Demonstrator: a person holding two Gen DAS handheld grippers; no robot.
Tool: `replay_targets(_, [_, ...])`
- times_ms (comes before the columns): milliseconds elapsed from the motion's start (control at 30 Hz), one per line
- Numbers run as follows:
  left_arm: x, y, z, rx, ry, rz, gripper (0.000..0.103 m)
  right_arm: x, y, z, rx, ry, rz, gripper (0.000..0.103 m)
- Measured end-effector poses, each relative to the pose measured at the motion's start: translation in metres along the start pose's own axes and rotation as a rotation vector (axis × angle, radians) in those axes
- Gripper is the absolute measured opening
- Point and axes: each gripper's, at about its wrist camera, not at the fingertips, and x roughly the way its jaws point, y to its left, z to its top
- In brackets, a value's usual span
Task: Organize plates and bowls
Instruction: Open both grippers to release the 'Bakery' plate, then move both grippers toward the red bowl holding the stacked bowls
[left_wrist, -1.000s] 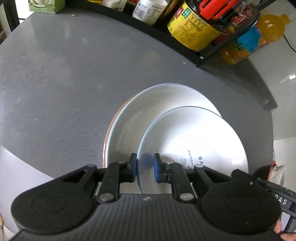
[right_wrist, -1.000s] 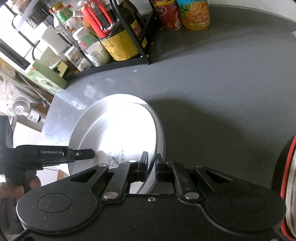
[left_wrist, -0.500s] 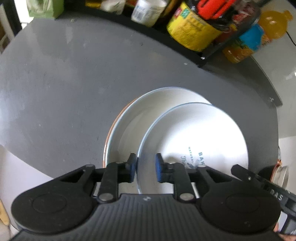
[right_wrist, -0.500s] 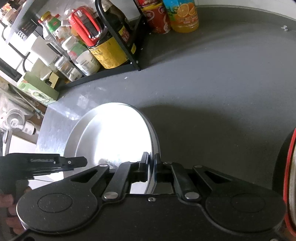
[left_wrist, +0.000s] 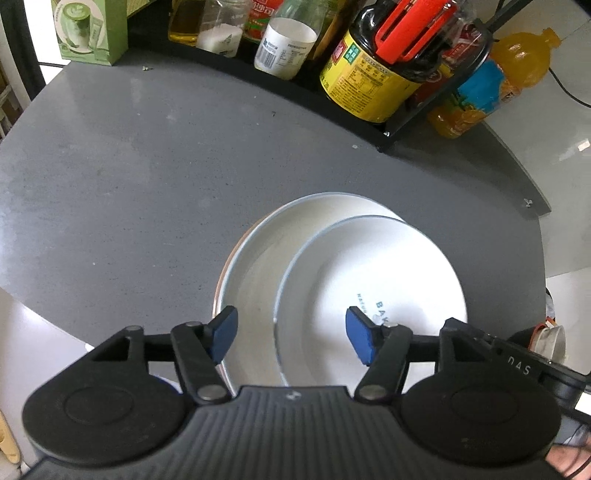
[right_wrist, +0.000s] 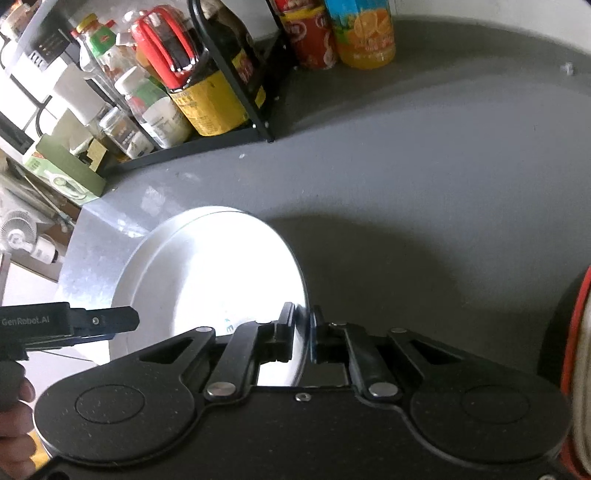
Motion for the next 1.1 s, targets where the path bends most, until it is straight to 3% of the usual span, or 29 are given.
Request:
replay_targets(467, [-0.013,0.0,0.002,-0.011,-0.051,0.053,0.063,0.003,0.008,0.0,-0.046,-0.002,-0.022,0.01])
replay_targets(767, [-0.029,0.01,0.003,-0.031,-0.093,0.058,0.063,-0.017,0.002,0.003,0.008,-0.029,0.034,0.017])
replay_targets(1000, [-0.033,-0.005,0.001,0.004,-0.103,0.038,0.065,-0.052,-0.013,-0.002,0.046,-0.072,0.053,0.024])
replay_targets(1100, [-0.034,-0.02,-0.002,0.043,-0.101,0.022,0.066,-0.068,-0.022,-0.007,0.08,-0.098,0.065,0.041])
